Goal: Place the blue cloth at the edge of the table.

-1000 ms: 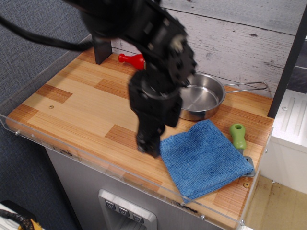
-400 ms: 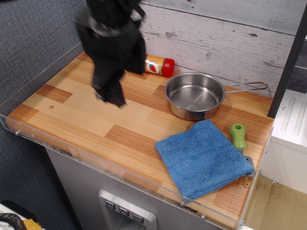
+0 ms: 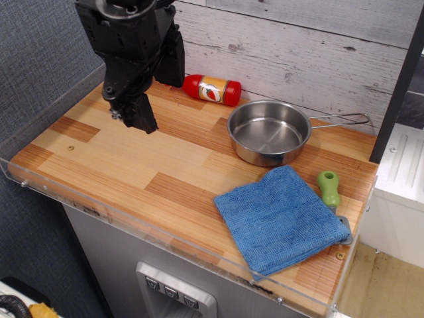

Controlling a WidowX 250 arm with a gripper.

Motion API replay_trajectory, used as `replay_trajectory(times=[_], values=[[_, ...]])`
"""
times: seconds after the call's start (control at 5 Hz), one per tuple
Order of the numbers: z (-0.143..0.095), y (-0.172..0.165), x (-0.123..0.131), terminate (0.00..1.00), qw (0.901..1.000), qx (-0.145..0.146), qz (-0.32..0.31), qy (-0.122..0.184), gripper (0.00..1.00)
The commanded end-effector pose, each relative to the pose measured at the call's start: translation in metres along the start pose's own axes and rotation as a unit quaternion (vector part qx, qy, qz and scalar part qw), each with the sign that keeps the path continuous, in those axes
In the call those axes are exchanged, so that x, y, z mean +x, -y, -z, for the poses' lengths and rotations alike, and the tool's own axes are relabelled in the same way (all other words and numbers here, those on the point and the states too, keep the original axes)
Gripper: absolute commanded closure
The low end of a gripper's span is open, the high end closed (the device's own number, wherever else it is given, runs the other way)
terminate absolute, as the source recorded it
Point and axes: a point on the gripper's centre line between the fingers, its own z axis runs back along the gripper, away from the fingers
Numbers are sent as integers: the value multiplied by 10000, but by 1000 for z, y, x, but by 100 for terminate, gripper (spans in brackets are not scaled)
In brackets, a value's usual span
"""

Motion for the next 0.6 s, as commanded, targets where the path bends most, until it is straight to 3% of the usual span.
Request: replay_trajectory(times=[0.0, 0.2, 0.4], values=[[-10, -1, 3, 0, 9998, -214, -51, 21, 0], [-10, -1, 3, 0, 9998, -214, -51, 21, 0], [-10, -1, 3, 100, 9998, -214, -51, 21, 0]])
